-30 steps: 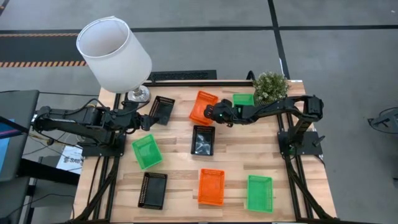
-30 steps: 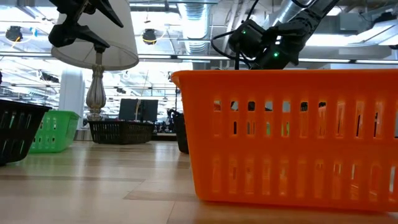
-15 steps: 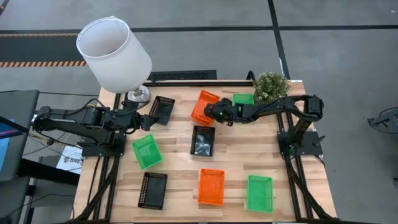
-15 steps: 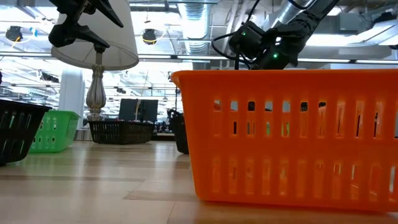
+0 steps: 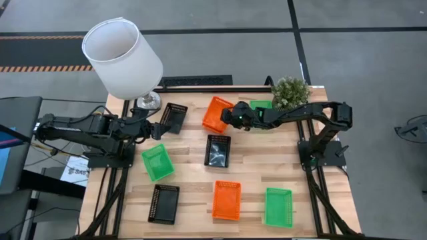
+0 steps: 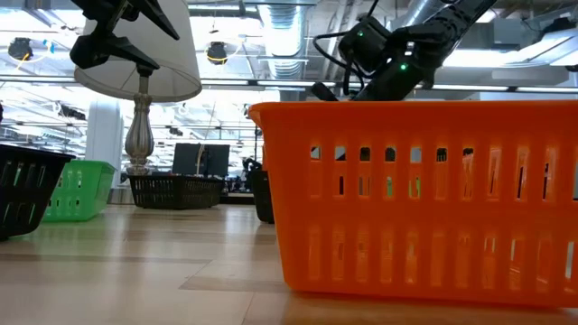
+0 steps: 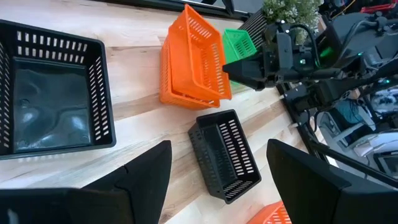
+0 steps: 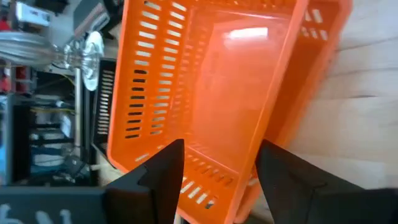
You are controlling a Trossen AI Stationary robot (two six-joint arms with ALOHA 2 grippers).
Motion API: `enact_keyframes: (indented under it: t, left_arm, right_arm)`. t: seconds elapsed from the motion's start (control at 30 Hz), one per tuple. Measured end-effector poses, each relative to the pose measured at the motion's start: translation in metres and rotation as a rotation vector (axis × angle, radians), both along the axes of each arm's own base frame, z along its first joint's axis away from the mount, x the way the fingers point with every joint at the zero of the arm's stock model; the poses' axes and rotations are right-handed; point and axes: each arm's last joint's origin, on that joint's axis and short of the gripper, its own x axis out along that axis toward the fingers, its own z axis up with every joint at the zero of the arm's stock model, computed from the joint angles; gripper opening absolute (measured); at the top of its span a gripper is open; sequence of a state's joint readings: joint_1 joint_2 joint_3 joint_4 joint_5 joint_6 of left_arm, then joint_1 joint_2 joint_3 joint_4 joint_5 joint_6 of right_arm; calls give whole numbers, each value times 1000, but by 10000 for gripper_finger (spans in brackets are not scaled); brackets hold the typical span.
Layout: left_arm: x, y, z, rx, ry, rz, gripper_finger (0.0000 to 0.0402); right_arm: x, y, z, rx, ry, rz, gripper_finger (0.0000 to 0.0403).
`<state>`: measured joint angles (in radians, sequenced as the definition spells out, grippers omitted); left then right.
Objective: Stack baskets by color
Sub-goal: Stack the middle orange bin on top of the top orange bin, then prepare the top green bin
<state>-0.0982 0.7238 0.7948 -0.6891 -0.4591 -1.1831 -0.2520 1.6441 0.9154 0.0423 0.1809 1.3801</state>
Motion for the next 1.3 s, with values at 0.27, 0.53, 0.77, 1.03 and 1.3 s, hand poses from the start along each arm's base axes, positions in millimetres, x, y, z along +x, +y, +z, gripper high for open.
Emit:
enact_keyframes:
  t: [0.27, 0.53, 0.77, 1.03, 1.3]
  left_arm:
    - [0, 0, 0, -7, -4, 5, 251]
    - [0, 0, 0, -8, -4, 6, 251]
    - [0, 0, 0, -15, -5, 3, 251]
    - [1, 4, 0, -5, 0, 31, 251]
    - [0, 9, 0, -3, 2, 66, 251]
  right_arm:
    - [-13, 12, 10, -25, 105, 75, 209]
    - [-27, 3, 8, -44, 244, 122, 207]
    - [-39, 7, 24, -16, 346, 320, 198]
    - [-55, 6, 55, -148, 674, 385, 183]
    - [-58, 1, 49, -189, 806, 367, 170]
